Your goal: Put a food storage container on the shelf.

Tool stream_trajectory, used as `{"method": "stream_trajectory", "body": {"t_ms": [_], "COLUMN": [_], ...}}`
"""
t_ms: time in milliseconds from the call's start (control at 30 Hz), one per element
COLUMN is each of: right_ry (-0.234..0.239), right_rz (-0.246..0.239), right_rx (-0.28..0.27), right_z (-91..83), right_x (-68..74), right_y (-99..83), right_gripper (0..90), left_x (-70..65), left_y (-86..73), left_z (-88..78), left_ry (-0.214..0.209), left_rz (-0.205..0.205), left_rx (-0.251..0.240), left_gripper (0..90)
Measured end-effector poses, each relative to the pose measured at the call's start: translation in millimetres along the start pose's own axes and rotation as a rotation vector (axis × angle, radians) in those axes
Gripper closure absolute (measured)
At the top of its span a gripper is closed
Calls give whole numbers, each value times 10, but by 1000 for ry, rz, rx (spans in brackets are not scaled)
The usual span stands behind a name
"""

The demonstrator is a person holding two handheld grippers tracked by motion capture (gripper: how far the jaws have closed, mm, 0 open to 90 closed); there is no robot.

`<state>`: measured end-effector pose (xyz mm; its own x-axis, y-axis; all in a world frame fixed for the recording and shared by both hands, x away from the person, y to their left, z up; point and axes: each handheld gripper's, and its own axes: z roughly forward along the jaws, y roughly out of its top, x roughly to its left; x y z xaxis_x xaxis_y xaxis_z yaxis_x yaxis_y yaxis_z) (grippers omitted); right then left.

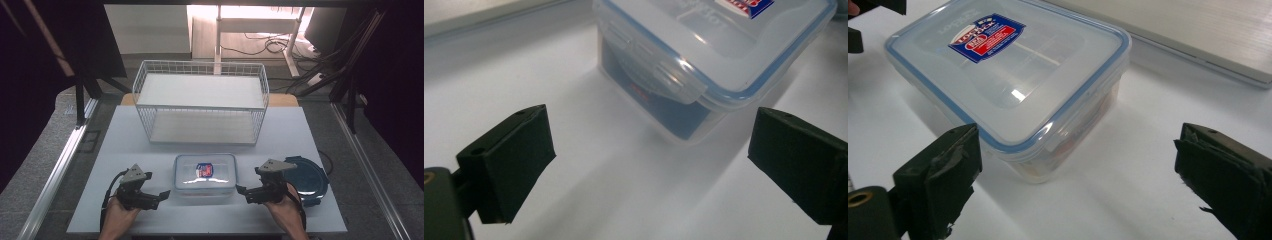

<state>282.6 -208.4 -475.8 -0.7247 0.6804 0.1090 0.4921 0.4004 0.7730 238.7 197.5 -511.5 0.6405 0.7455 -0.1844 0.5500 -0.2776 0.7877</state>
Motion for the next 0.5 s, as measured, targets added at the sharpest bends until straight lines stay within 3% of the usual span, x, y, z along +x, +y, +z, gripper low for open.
{"method": "stream_trajectory", "body": {"t_ms": [167,300,500], "right_ry": [3,14,24], "right_rz": [-15,-23,-20], "right_rx": [-5,-10,-7], "right_z": [36,73,143], "right_x": [-4,10,6], "right_y": [1,18,82], "right_gripper": [25,10,4], "left_x": [11,-7,6], "left_y": [-5,42,169], "left_z": [40,57,156], "left_ry": [-18,-7,-52], "left_rz": [11,14,-18], "left_rx": [-21,-35,8], "left_gripper": [30,16,14]}}
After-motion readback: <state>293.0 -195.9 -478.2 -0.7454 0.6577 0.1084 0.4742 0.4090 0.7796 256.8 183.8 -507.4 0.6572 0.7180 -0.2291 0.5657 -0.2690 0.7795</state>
